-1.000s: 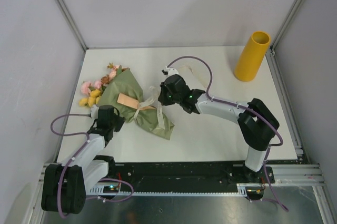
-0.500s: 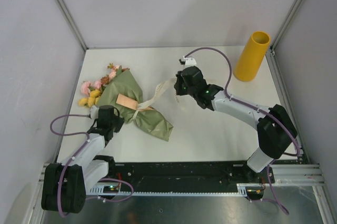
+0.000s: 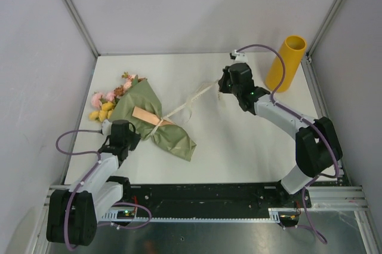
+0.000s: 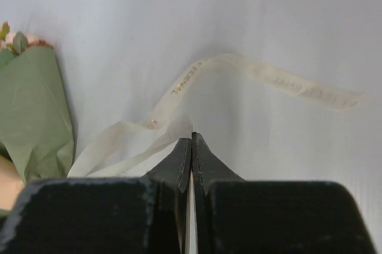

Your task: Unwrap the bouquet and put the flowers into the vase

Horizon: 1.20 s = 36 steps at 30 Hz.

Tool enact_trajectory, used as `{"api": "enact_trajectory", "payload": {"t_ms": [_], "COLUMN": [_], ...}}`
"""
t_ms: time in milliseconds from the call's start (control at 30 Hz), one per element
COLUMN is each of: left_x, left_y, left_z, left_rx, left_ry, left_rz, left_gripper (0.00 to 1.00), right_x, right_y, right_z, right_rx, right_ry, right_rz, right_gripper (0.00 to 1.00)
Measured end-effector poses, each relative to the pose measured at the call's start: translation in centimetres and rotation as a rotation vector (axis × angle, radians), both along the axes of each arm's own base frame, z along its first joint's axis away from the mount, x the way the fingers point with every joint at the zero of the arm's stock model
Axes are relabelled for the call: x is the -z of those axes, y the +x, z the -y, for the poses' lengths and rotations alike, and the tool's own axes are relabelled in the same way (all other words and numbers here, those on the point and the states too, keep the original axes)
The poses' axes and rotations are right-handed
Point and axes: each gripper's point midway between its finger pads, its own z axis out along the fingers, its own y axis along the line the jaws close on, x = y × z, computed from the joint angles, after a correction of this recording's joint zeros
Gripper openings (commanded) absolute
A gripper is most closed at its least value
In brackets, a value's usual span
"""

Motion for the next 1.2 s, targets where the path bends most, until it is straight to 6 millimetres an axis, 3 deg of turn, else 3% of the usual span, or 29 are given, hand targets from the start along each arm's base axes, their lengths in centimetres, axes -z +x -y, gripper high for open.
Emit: {"api": "enact_trajectory", "payload": {"t_ms": [333, 667, 700, 867, 1067, 1200], "left_x": [-0.3, -1.3, -1.6, -2.7, -4.2, -7.6], "left_y": [0.2, 0.7, 0.8, 0.9, 0.3, 0.9], "left_z": [1.6, 3.2, 3.3, 3.1, 3.0, 3.4], "left_rx": [0.050, 0.087, 0.088, 0.080, 0.100, 0.134], "left_ry": [0.012, -0.004, -0.007, -0.005, 0.010, 0.012], "left_rz": [0.008, 0.032, 0.040, 0.082, 0.101, 0.164], "left_gripper": [0.00, 0.01, 0.04, 0.41, 0.62, 0.67], "right_x": [-2.5, -2.6, -2.5, -1.8, -1.5, -2.1], "right_y": [2.6, 3.7, 3.8, 3.6, 1.4, -1.0], "right_z": [3.5, 6.1, 6.3, 7.3, 6.7, 3.5], "right_rx": [0.038, 0.079, 0.084, 0.102, 0.069, -0.014], "right_ry": [0.075, 0.071, 0.067, 0.041, 0.081, 0.115], "right_rz": [0.061, 0.068, 0.067, 0.037, -0.054, -0.086], "right_gripper": [0.00, 0.01, 0.06, 0.32, 0.48, 0.53]}}
